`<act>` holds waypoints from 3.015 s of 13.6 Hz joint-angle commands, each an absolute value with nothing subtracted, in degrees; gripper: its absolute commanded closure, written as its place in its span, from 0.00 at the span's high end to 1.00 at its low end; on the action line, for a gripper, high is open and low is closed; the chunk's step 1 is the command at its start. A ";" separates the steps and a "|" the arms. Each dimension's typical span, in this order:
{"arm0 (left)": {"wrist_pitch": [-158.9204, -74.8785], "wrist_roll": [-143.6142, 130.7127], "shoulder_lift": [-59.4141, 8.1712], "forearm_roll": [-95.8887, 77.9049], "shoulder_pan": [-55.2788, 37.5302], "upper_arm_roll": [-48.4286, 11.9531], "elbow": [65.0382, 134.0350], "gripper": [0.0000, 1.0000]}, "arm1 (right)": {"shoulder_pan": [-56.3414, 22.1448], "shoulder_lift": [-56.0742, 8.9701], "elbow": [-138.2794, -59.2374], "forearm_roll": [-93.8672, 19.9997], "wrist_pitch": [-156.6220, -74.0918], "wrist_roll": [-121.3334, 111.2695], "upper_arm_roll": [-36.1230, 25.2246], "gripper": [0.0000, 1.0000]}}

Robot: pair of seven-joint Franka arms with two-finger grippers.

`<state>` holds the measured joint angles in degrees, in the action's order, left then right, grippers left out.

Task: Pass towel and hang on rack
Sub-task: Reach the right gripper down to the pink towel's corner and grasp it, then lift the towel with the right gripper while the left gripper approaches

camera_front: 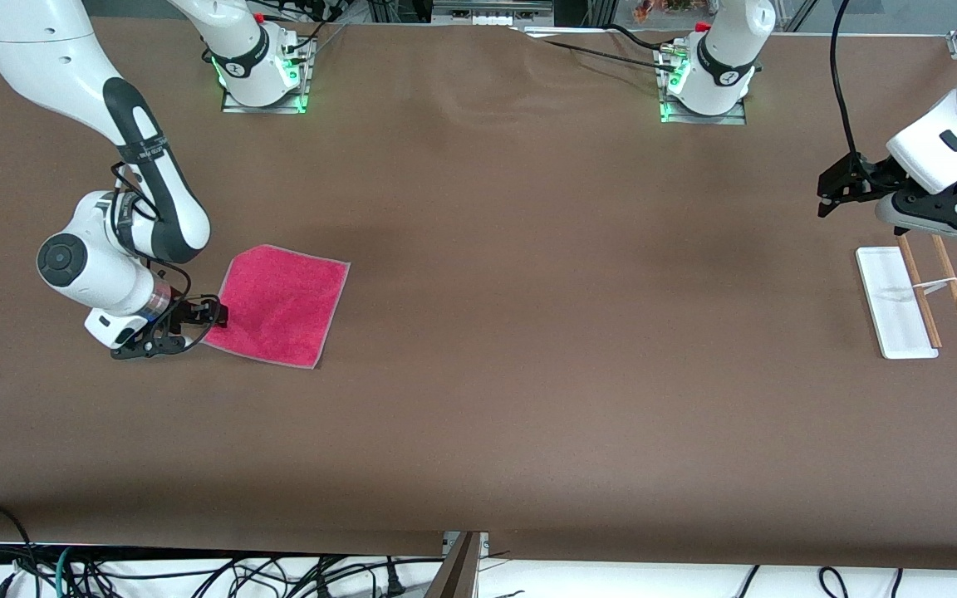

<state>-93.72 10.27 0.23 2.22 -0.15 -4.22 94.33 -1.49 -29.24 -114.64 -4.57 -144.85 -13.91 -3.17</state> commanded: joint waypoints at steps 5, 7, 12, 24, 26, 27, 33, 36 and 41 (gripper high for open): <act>-93.08 9.76 0.97 1.14 0.00 -4.39 94.39 1.00 | -1.14 -31.20 -114.43 -6.06 -147.92 -15.12 -1.93 0.59; -93.08 9.76 0.97 1.14 0.00 -4.39 94.39 1.00 | -1.14 -31.29 -114.35 -6.06 -148.01 -15.12 -1.93 0.55; -93.08 9.76 0.97 1.14 0.00 -4.39 94.39 1.00 | -1.40 -31.20 -113.65 -6.06 -147.48 -14.68 -1.85 0.00; -93.08 10.02 0.88 1.23 0.00 -5.36 94.31 1.00 | -4.39 -28.74 -85.37 -5.80 -106.57 -3.63 2.20 0.00; -92.64 10.19 0.79 1.23 -0.09 -5.36 94.31 1.00 | -6.49 -28.74 -80.09 -6.06 -99.18 0.94 2.29 0.00; -92.11 10.46 0.79 1.14 -0.09 -5.36 94.31 1.00 | -7.90 -28.74 -77.72 -6.15 -95.83 3.75 2.29 0.00; -87.91 13.87 0.09 -4.90 0.70 -5.28 93.87 1.00 | -15.82 -28.74 -67.77 -13.33 -85.00 20.19 2.37 0.00; -84.21 22.12 0.00 -7.20 1.05 -5.01 93.87 1.00 | -20.11 -28.74 -64.43 -17.92 -84.11 28.97 2.46 0.00; -84.20 29.85 -1.75 -13.96 0.09 -5.54 93.87 1.00 | -28.55 -28.83 -62.05 -22.41 -87.53 42.00 2.46 0.00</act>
<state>-84.91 24.94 -0.65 -11.25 0.15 -5.47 94.37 -26.07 -27.87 -64.58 -21.18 -86.92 38.27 2.95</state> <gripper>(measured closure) 0.000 0.982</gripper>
